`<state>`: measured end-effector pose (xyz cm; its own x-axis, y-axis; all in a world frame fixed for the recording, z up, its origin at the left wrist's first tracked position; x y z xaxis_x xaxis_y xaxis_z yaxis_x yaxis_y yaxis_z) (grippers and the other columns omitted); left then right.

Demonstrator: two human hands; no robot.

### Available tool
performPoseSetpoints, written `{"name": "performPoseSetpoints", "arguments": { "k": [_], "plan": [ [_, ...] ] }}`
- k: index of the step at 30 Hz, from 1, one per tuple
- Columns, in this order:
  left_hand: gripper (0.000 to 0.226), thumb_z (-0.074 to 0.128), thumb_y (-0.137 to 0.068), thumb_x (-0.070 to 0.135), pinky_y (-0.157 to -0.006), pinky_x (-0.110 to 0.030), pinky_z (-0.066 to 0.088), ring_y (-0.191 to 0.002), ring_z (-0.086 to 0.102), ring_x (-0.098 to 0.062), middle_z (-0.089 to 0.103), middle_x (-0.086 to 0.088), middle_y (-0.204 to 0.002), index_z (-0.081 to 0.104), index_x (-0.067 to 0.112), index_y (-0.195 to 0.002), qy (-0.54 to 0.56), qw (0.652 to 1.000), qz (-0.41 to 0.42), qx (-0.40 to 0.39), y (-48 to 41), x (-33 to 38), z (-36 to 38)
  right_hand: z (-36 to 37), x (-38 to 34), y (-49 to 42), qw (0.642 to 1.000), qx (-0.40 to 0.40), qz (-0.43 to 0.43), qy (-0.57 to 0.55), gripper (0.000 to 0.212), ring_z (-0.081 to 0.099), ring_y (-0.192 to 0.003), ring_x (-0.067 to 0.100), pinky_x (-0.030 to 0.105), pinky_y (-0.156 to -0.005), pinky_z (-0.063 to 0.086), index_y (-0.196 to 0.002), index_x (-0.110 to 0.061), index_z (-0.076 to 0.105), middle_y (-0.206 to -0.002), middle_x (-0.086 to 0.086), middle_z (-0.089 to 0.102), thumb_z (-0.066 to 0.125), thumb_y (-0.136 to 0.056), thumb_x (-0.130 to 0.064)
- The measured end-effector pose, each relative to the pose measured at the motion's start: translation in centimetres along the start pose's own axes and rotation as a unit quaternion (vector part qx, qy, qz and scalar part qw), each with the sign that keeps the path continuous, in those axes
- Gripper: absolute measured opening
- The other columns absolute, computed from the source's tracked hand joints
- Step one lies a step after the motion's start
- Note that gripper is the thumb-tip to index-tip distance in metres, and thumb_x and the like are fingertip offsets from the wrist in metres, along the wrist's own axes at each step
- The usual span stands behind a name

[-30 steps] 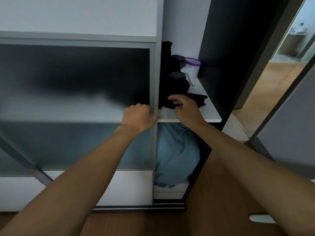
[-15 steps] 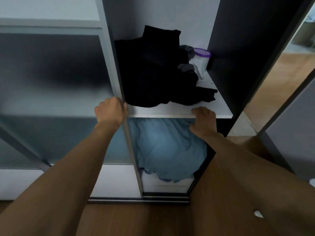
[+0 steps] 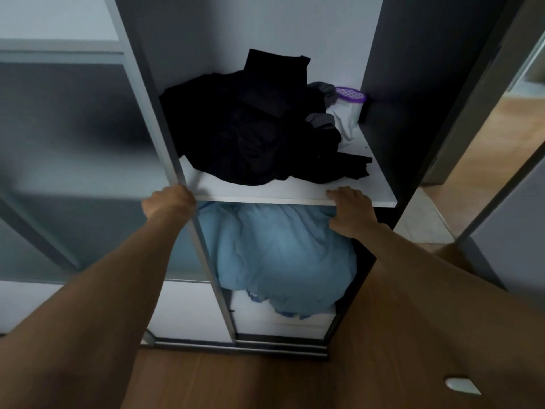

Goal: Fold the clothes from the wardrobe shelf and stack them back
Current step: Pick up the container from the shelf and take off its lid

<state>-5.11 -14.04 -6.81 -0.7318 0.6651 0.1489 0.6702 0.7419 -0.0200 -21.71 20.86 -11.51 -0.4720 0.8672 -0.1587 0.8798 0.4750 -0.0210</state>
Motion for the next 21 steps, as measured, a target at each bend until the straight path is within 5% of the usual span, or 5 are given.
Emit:
{"name": "performPoseSetpoints", "arguments": {
  "k": [3, 8, 12, 16, 21],
  "plan": [
    [0.026, 0.045, -0.088, 0.023, -0.076, -0.029, 0.049, -0.081, 0.071, -0.023, 0.073, -0.003, -0.079, 0.068, 0.011, -0.092, 0.013, 0.994, 0.016, -0.106, 2.4, 3.1, 2.8, -0.1, 0.3, -0.2, 0.999, -0.012, -0.028, 0.028, 0.071, 0.041, -0.127, 0.032, 0.044, -0.107, 0.033, -0.15, -0.022, 0.033, -0.143, 0.01, 0.042, 0.059, -0.083, -0.026],
    [0.022, 0.051, -0.083, 0.028, -0.086, -0.038, 0.051, -0.096, 0.066, -0.031, 0.072, -0.005, -0.098, 0.07, 0.021, -0.093, 0.071, 0.984, 0.153, -0.057, 4.3, 14.0, 2.8, -0.9, 1.9, -1.1, 0.997, -0.017, -0.07, -0.006, 0.059, 0.04, -0.127, 0.026, 0.039, -0.104, 0.033, -0.145, -0.021, 0.042, -0.142, 0.005, 0.044, 0.056, -0.087, -0.021],
    [0.02, 0.054, -0.087, 0.028, -0.086, -0.037, 0.049, -0.101, 0.065, -0.03, 0.072, 0.001, -0.105, 0.072, 0.033, -0.096, 0.128, 0.953, 0.274, 0.003, 3.9, 22.2, -0.7, -2.9, 3.7, -3.1, 0.986, -0.026, -0.025, -0.16, 0.027, 0.06, -0.108, 0.026, 0.037, -0.093, 0.049, -0.108, -0.007, 0.07, -0.117, 0.007, 0.067, 0.052, -0.09, -0.017],
    [0.02, 0.056, -0.091, 0.022, -0.091, -0.039, 0.053, -0.101, 0.067, -0.025, 0.073, 0.001, -0.107, 0.071, 0.03, -0.101, 0.159, 0.906, 0.39, 0.028, 0.8, 30.1, -5.5, -6.5, 5.1, -5.4, 0.924, 0.081, 0.034, -0.372, 0.019, 0.061, -0.084, 0.011, 0.014, -0.072, 0.047, -0.085, -0.015, 0.071, -0.086, -0.006, 0.069, 0.054, -0.092, -0.013],
    [0.025, 0.053, -0.093, 0.019, -0.094, -0.037, 0.05, -0.109, 0.064, -0.026, 0.07, -0.004, -0.119, 0.071, 0.019, -0.111, 0.074, 0.841, 0.536, 0.011, -4.1, 39.7, -9.5, -10.1, 7.1, -10.5, 0.854, 0.173, 0.102, -0.48, 0.015, 0.058, -0.077, 0.01, 0.014, -0.066, 0.044, -0.091, -0.012, 0.073, -0.079, 0.0, 0.067, 0.058, -0.092, -0.01]
  ]
}}
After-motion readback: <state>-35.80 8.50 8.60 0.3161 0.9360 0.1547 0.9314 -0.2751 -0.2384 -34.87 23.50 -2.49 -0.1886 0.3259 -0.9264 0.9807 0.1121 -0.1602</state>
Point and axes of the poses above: each hand's wrist, its own y-axis away from the middle knuckle, its own z-axis out of the palm, x = y × z, the point moved 8 cm from there along -y, towards the middle knuckle
